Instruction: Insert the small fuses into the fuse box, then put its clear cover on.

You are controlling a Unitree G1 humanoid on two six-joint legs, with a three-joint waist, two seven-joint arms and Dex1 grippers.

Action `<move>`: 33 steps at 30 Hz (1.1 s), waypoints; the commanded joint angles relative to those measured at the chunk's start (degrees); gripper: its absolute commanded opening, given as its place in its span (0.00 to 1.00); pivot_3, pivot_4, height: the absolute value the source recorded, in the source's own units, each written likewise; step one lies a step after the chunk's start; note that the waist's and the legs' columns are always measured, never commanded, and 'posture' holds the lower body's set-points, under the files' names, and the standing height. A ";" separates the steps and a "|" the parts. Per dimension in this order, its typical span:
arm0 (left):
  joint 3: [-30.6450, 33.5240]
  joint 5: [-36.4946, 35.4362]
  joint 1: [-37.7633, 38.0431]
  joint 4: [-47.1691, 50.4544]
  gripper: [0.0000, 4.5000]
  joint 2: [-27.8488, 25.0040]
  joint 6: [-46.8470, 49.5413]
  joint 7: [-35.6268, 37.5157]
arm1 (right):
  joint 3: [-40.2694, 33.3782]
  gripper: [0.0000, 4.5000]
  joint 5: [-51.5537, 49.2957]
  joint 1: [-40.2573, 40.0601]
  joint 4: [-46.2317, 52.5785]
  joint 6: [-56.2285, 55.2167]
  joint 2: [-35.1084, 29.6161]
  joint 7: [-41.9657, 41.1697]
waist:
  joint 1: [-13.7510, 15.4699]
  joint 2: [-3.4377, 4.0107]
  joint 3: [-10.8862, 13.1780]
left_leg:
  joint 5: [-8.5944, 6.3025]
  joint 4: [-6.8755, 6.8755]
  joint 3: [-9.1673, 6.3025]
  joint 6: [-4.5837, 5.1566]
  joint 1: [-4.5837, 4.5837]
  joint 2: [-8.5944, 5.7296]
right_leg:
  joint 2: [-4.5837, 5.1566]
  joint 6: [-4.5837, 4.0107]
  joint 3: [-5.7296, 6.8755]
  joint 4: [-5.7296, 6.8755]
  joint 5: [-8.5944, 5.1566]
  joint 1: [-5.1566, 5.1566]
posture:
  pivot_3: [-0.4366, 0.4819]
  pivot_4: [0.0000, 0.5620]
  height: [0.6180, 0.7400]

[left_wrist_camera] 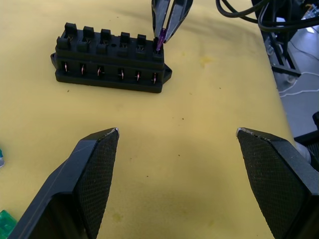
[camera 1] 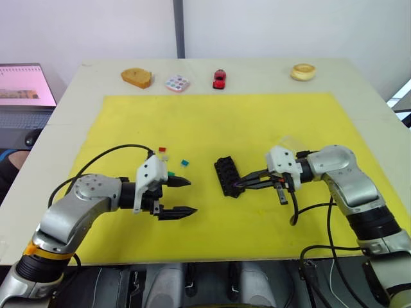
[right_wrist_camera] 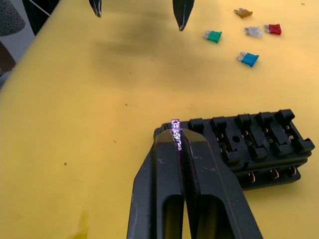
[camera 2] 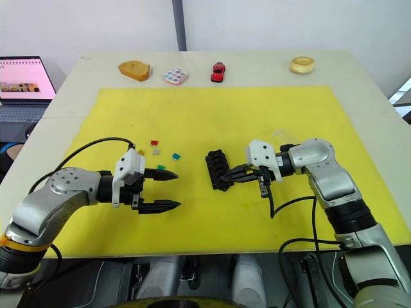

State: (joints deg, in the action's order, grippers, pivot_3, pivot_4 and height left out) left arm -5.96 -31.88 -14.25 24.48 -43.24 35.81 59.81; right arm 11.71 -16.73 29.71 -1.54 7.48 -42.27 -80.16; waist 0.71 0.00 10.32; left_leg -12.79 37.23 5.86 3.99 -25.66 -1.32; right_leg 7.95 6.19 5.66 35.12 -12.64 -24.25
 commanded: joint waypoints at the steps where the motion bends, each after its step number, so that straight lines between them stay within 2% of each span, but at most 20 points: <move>1: 0.89 -0.56 -0.11 1.04 0.89 -0.18 -0.31 0.04 | -0.09 0.01 1.03 0.46 0.00 -1.81 -0.06 -0.37 | -0.01 0.00 0.00 | 0.00 0.00 0.00 0.00 0.00 0.00 | 0.00 0.00 0.00 0.00 0.00 0.00 | 0.48 0.27 1.00; 11: 0.83 -0.67 0.39 1.39 0.89 0.21 -0.21 -0.60 | 2.29 0.01 4.96 1.29 -1.15 -5.36 0.19 -0.36 | -0.01 0.00 0.00 | 0.00 0.00 0.00 0.00 0.06 0.00 | -0.01 0.00 0.00 0.00 0.00 0.04 | 0.48 0.27 1.00; 18: 1.20 -0.86 0.94 1.67 0.89 0.10 -0.18 -0.75 | 1.40 0.01 3.48 0.93 -0.50 -3.75 0.18 -0.44 | -0.04 0.00 0.00 | 0.00 0.00 0.00 0.00 0.10 0.00 | -0.01 -0.01 0.00 0.00 0.00 0.07 | 0.48 0.27 1.00; 19: 1.22 -0.92 0.95 1.66 0.89 0.11 -0.14 -0.80 | 0.86 0.12 2.69 1.03 -0.15 -3.28 0.29 -0.36 | -0.04 0.00 0.00 | 0.00 0.00 0.00 0.00 0.10 0.00 | -0.01 0.00 0.00 0.00 0.00 0.07 | 0.48 0.27 1.00; 21: 1.19 -0.97 0.91 1.63 0.89 0.15 -0.10 -0.85 | -0.35 0.20 1.14 1.34 0.40 -2.42 0.66 0.11 | -0.02 0.00 0.00 | 0.00 0.00 0.00 0.00 0.10 0.00 | 0.00 0.00 0.00 0.00 0.00 0.07 | 0.48 0.27 1.00; 23: 1.13 -0.98 0.78 1.56 0.89 0.21 -0.10 -0.90 | -0.96 0.41 0.84 1.57 0.50 -2.74 0.57 0.44 | -0.02 0.00 0.00 | 0.00 0.00 0.00 0.00 0.09 0.00 | 0.01 -0.01 0.00 0.00 0.00 0.05 | 0.48 0.27 1.00; 33: 1.05 -0.88 0.25 1.07 0.89 0.07 -0.21 -0.44 | -4.34 0.41 -3.82 1.69 3.05 4.56 -0.47 1.11 | -0.02 0.00 0.00 | 0.00 -0.01 0.00 0.00 0.08 0.00 | 0.01 0.00 -0.01 0.00 0.00 0.05 | 0.48 0.27 1.00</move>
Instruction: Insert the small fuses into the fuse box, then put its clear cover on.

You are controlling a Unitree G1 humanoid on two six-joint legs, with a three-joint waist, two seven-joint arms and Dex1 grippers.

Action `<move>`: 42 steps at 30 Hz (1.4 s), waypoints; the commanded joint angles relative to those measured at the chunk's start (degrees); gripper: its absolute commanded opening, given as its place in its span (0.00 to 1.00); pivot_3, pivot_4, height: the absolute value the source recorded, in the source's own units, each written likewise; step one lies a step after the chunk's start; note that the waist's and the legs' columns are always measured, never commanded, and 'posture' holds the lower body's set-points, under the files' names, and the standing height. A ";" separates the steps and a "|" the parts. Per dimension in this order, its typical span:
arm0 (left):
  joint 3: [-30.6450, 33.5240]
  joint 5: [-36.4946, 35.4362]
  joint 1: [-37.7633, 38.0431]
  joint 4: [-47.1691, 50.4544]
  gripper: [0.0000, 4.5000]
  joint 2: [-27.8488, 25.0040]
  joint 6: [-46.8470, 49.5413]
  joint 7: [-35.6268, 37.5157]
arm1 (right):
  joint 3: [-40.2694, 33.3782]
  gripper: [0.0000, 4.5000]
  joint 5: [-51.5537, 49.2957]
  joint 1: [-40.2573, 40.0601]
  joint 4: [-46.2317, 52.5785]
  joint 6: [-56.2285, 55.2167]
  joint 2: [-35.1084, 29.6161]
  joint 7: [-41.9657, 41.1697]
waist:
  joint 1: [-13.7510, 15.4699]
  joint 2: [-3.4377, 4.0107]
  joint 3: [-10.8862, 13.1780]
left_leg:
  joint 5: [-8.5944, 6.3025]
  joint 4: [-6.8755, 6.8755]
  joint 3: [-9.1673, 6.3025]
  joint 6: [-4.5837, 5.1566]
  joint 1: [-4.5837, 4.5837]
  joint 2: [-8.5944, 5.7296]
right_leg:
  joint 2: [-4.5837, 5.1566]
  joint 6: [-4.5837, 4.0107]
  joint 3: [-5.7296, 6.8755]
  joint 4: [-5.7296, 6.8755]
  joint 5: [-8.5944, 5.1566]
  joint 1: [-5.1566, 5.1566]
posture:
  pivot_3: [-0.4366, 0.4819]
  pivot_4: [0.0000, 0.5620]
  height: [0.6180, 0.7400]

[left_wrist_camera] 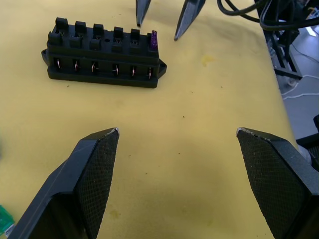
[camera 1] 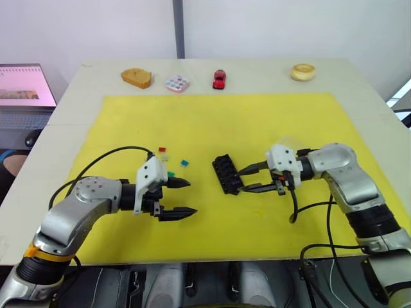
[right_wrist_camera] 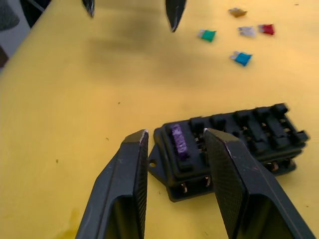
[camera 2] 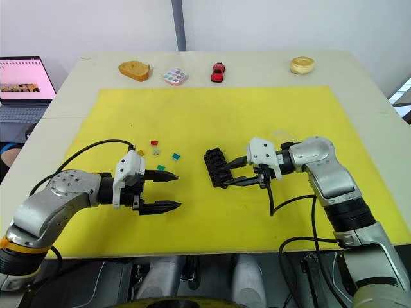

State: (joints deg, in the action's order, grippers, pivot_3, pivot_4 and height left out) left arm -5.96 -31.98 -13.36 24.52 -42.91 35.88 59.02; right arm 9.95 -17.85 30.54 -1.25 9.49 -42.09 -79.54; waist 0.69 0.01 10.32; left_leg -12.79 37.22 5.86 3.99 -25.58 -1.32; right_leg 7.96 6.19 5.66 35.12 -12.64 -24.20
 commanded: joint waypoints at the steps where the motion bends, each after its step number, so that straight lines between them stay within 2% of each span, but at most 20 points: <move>1: 1.05 -0.80 -0.84 0.99 0.89 -0.30 -0.22 0.40 | -2.90 0.41 -3.72 0.67 3.39 4.56 -0.61 0.74 | 0.01 0.00 0.00 | 0.00 0.00 0.00 0.00 0.00 0.00 | 0.00 0.00 0.00 0.00 0.00 0.00 | 0.48 0.27 1.00; 4: 1.07 -1.05 -1.57 1.17 0.89 -0.39 0.22 0.53 | -3.36 0.41 -6.25 -0.01 5.52 9.36 -0.10 1.55 | 0.02 0.00 0.00 | 0.00 0.00 0.00 0.00 0.00 0.00 | 0.01 0.00 0.00 0.00 0.00 0.00 | 0.48 0.27 1.00; 5: 1.06 -1.11 -1.71 1.24 0.89 -0.39 0.31 0.54 | -3.37 0.29 -6.54 -0.14 5.93 10.05 -0.07 1.71 | 0.02 0.00 0.00 | 0.00 0.00 0.00 0.00 0.00 0.00 | 0.02 0.00 -0.01 0.00 0.00 0.00 | 0.48 0.27 1.00; 7: 1.06 -1.24 -1.92 1.45 0.89 -0.44 0.47 0.57 | -3.11 0.11 -6.14 -0.71 6.09 9.87 0.02 2.04 | 0.01 0.00 0.00 | 0.00 0.00 0.00 0.00 0.00 0.00 | 0.03 0.00 -0.01 0.00 0.00 -0.01 | 0.48 0.27 1.00; 8: 1.09 -1.31 -1.97 1.54 0.89 -0.48 0.53 0.56 | -2.86 0.04 -5.63 -1.09 5.85 9.35 0.04 2.11 | 0.03 0.00 0.00 | 0.00 0.00 0.00 0.00 0.00 0.00 | 0.03 0.00 -0.01 0.00 0.00 -0.01 | 0.48 0.27 1.00; 9: 1.14 -1.38 -1.99 1.60 0.89 -0.53 0.56 0.57 | -2.63 0.01 -5.21 -1.39 5.57 8.99 0.14 2.24 | 0.04 0.00 0.00 | 0.00 0.00 0.00 0.00 0.00 0.00 | 0.03 0.00 0.00 0.00 0.00 -0.01 | 0.48 0.27 1.00; 29: 2.16 -1.73 -1.31 1.86 0.89 -2.37 0.45 0.35 | 0.60 0.01 0.99 -3.24 -1.61 0.85 2.69 3.64 | -0.01 0.00 0.00 | 0.00 0.00 0.01 0.00 0.02 0.00 | -0.02 0.01 0.00 0.00 0.01 0.03 | 0.48 0.27 1.00; 42: 2.20 -1.57 -1.38 1.54 0.89 -2.04 0.08 -0.51 | 1.02 0.01 0.77 -3.14 -2.41 2.52 1.90 2.13 | 0.00 0.00 -0.01 | 0.00 0.00 0.00 0.00 0.11 0.00 | -0.02 -0.03 0.00 0.00 -0.02 0.11 | 0.48 0.27 1.00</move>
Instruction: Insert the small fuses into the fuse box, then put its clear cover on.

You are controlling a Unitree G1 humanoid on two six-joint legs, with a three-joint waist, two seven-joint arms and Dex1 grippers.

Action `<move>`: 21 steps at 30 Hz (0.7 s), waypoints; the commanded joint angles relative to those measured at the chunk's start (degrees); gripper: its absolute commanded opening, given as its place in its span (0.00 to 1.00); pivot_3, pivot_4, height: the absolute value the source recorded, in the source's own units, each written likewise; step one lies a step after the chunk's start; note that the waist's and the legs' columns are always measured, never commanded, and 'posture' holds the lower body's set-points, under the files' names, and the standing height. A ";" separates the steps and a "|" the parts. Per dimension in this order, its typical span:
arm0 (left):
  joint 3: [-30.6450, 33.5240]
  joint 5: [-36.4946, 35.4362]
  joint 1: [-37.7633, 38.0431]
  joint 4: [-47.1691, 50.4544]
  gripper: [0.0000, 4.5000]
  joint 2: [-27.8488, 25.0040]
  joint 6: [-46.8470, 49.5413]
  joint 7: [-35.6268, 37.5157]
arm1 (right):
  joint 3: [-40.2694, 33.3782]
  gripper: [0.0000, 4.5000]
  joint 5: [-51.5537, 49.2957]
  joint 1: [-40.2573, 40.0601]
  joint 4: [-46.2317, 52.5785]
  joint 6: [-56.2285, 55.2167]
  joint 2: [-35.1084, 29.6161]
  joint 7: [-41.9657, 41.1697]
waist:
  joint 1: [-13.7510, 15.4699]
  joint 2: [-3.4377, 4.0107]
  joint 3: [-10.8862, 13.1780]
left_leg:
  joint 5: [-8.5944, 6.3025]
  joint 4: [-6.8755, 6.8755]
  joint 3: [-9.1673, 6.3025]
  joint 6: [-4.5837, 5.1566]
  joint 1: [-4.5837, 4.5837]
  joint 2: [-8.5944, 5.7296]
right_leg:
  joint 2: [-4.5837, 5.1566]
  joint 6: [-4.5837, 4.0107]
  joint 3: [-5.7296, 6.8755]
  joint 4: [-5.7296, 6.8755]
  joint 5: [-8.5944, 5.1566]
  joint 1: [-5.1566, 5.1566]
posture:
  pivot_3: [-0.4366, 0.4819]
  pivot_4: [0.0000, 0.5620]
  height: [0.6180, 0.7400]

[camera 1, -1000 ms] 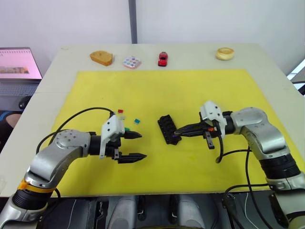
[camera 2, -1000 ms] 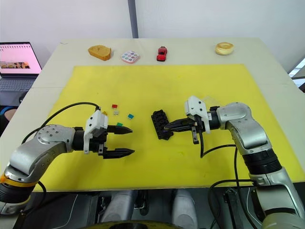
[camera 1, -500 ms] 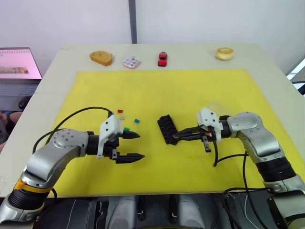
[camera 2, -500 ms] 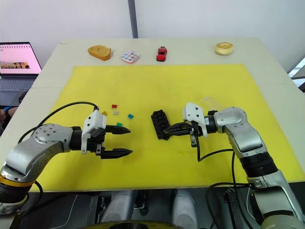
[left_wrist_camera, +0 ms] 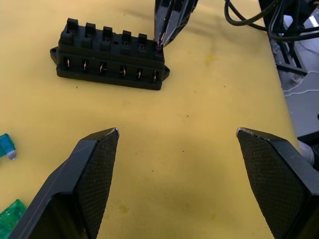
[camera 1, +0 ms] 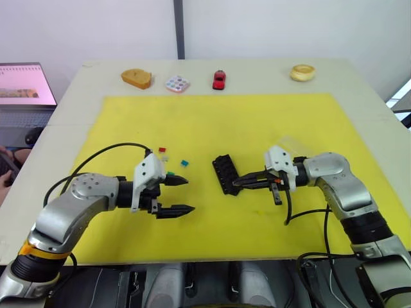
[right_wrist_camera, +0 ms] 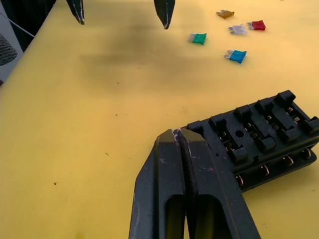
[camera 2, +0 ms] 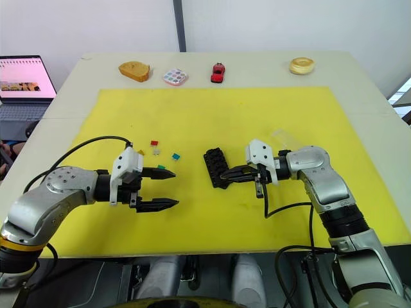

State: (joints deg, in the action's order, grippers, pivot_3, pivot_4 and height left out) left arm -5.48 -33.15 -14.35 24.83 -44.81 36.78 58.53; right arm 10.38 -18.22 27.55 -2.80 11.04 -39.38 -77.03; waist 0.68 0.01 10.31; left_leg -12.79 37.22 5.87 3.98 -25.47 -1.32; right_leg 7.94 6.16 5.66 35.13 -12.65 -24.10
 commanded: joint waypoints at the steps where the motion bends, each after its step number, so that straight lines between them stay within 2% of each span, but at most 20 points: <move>1: 1.72 -0.38 -0.43 1.18 0.89 -0.14 -0.84 -0.02 | 0.66 0.01 1.24 -0.11 -0.88 1.13 -0.83 -0.41 | 0.01 0.00 0.00 | 0.00 0.00 0.00 0.00 0.00 0.00 | 0.00 0.00 0.00 0.00 0.00 0.00 | 0.48 0.27 1.00; 21: 1.71 0.00 -0.60 0.61 0.89 0.19 -1.38 -0.22 | 3.46 0.01 5.99 0.38 -5.94 -4.03 -1.64 -1.06 | 0.02 -0.01 -0.04 | 0.00 0.00 -0.01 0.00 0.08 0.00 | 0.01 -0.11 0.00 0.00 -0.06 0.07 | 0.48 0.27 1.00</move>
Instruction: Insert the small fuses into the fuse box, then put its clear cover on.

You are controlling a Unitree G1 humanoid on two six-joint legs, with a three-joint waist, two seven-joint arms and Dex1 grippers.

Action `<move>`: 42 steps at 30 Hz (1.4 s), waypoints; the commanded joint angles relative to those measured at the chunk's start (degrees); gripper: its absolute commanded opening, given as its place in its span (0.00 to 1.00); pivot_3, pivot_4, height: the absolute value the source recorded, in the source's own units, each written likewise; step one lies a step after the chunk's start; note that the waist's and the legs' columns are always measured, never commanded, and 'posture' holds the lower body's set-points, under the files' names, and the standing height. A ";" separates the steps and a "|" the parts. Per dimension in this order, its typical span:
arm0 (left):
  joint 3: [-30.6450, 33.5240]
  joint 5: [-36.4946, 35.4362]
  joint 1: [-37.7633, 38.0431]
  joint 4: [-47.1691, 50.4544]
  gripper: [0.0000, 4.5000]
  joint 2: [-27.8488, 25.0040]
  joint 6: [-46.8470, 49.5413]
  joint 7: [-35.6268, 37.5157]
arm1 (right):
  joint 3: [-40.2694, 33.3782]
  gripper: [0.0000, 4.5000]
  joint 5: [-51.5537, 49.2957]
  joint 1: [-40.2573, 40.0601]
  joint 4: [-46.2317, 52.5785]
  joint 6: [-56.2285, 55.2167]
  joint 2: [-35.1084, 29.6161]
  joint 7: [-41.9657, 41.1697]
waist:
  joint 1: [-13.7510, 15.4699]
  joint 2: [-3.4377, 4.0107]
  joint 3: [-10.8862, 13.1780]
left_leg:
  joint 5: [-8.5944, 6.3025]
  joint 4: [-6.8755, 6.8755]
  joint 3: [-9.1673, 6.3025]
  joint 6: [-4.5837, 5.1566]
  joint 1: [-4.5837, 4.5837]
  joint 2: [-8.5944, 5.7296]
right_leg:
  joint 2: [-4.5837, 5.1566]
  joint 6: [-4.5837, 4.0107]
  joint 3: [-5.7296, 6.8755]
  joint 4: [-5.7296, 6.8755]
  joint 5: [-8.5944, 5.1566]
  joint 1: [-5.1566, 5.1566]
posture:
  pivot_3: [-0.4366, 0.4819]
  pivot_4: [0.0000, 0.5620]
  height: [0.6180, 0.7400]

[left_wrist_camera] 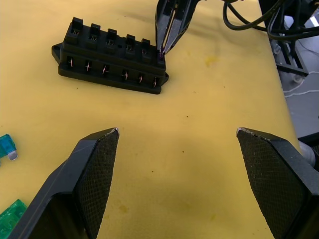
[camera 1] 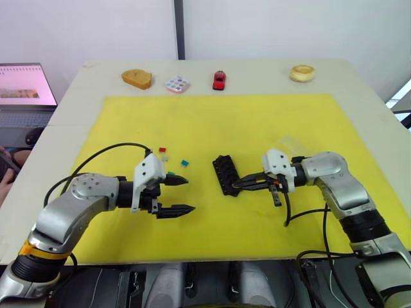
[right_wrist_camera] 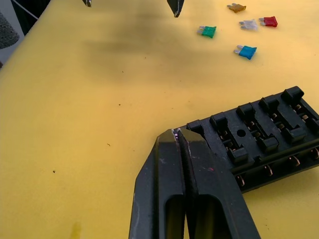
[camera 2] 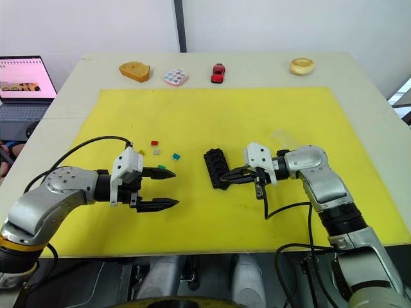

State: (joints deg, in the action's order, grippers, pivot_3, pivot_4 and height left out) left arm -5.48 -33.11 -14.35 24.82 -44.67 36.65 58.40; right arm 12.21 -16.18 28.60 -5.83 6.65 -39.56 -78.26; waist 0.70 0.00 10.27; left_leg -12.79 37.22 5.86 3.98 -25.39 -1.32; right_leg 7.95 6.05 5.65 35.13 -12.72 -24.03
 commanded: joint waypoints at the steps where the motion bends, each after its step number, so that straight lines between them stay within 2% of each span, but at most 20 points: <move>1: 1.69 -0.03 -0.66 0.56 0.89 0.09 -1.26 -0.11 | 1.60 0.01 3.96 -0.59 -3.05 0.26 -1.44 0.18 | 0.00 0.00 0.00 | 0.00 0.00 0.00 0.00 0.00 0.00 | 0.00 0.00 0.00 0.00 0.00 0.00 | 0.48 0.27 1.00; 6: 1.87 -0.04 -0.50 0.45 0.89 0.11 -1.31 -0.20 | -0.57 0.01 1.26 0.35 -2.43 0.78 -0.81 0.47 | 0.00 0.00 0.00 | 0.00 0.00 0.00 0.00 0.01 0.00 | 0.01 0.00 0.00 0.00 0.00 0.01 | 0.48 0.27 1.00; 10: 3.62 -1.00 0.95 0.54 0.89 -1.78 -0.44 0.97 | -4.80 0.01 -4.89 2.29 3.61 2.44 -0.37 0.18 | -0.05 0.03 0.02 | 0.00 0.00 0.00 0.00 -0.02 0.00 | 0.02 -0.01 -0.01 0.00 0.00 -0.03 | 0.48 0.27 1.00; 15: 6.98 -2.11 1.30 -1.59 0.89 -3.98 0.14 2.66 | -8.95 0.01 -13.00 5.20 13.06 17.27 -3.09 2.64 | -0.12 0.11 0.07 | 0.02 -0.10 0.02 -0.04 -0.13 0.00 | 0.03 0.00 -0.04 0.03 0.00 -0.24 | 0.48 0.27 1.00; 19: 11.93 -3.98 0.12 -4.75 0.89 -5.47 1.71 2.61 | -13.50 0.01 -16.72 6.45 12.69 27.27 -7.30 5.60 | 0.22 0.08 0.08 | -0.01 -0.09 0.00 -0.01 -0.17 0.01 | 0.06 -0.04 -0.02 0.01 -0.02 -0.25 | 0.48 0.27 1.00; 21: 16.40 -4.69 -0.18 -8.15 0.89 -6.73 2.27 1.98 | -17.85 0.01 -16.15 8.31 6.31 29.46 -9.61 9.15 | 0.05 0.08 0.08 | -0.08 -0.09 0.01 0.11 -0.19 0.00 | 0.07 -0.07 -0.03 -0.03 -0.01 -0.26 | 0.48 0.27 1.00; 23: 21.17 -4.24 0.44 -12.59 0.89 -8.39 1.99 1.61 | -22.23 0.01 -12.82 10.07 -4.44 26.27 -12.89 12.91 | 0.01 0.10 0.09 | -0.11 -0.09 0.07 0.15 -0.22 0.00 | 0.08 -0.09 -0.03 -0.04 0.01 -0.34 | 0.48 0.27 1.00; 27: 29.42 -2.39 2.14 -22.78 0.89 -10.26 -0.12 -0.42 | -29.09 0.01 -7.35 11.24 -27.17 14.13 -19.14 19.30 | -0.01 0.12 0.11 | -0.01 -0.19 0.15 -0.02 -0.32 -0.01 | 0.09 -0.09 0.00 -0.04 0.01 -0.49 | 0.48 0.27 1.00; 29: 31.87 0.31 3.27 -28.68 1.00 -10.43 -4.40 -1.28 | -30.92 0.14 -5.04 12.05 -37.73 6.74 -21.30 21.84 | -0.28 0.13 0.11 | -0.07 -0.24 0.19 -0.10 -0.32 0.00 | 0.07 -0.07 0.00 -0.04 0.01 -0.51 | 0.48 0.27 1.00; 30: 32.87 1.34 4.19 -31.26 1.00 -10.41 -6.51 -1.20 | -31.93 0.18 -4.29 12.81 -42.77 3.80 -22.20 23.73 | -0.55 0.15 0.12 | -0.08 -0.25 0.24 -0.11 -0.29 0.01 | 0.06 -0.06 0.00 -0.04 0.02 -0.47 | 0.48 0.27 1.00; 32: 33.89 2.74 5.53 -34.67 1.00 -10.10 -9.62 -1.18 | -33.02 0.38 -3.01 14.30 -50.13 -0.75 -23.11 26.86 | -1.39 0.23 0.15 | -0.07 -0.26 0.29 -0.13 -0.29 0.07 | 0.03 -0.05 0.02 -0.02 0.02 -0.47 | 0.48 0.27 1.00; 33: 34.01 3.35 6.42 -35.52 1.00 -9.78 -11.10 -1.00 | -33.02 0.53 -2.01 14.43 -53.04 -3.12 -23.35 28.47 | -1.69 0.25 0.16 | -0.07 -0.26 0.29 -0.14 -0.29 0.08 | 0.04 -0.06 0.00 -0.02 0.02 -0.51 | 0.48 0.27 1.00; 37: 33.59 4.19 7.65 -36.21 1.00 -8.09 -14.64 -1.40 | -33.14 0.97 -0.52 14.72 -58.76 -6.70 -22.60 31.54 | -2.17 0.26 0.16 | -0.08 -0.28 0.30 -0.18 -0.28 0.12 | 0.08 -0.07 -0.04 -0.02 0.02 -0.54 | 0.48 0.27 1.00; 42: 33.44 4.43 8.31 -35.03 1.00 -6.51 -15.58 -2.69 | -32.65 0.99 0.58 14.50 -60.53 -7.82 -21.54 33.23 | -2.53 0.28 0.15 | -0.09 -0.32 0.30 -0.19 -0.28 0.13 | 0.11 -0.06 -0.04 -0.02 0.03 -0.51 | 0.48 0.27 1.00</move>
State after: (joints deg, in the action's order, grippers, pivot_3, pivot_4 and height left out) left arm 26.25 -28.73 -6.28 -11.53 -50.91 21.99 56.10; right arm -19.51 -15.83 41.52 -66.86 -0.03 -60.26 -45.46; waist -1.83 0.28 10.42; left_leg -12.88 36.90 6.16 3.79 -25.68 -1.19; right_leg 8.07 6.00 5.61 35.11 -12.69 -24.51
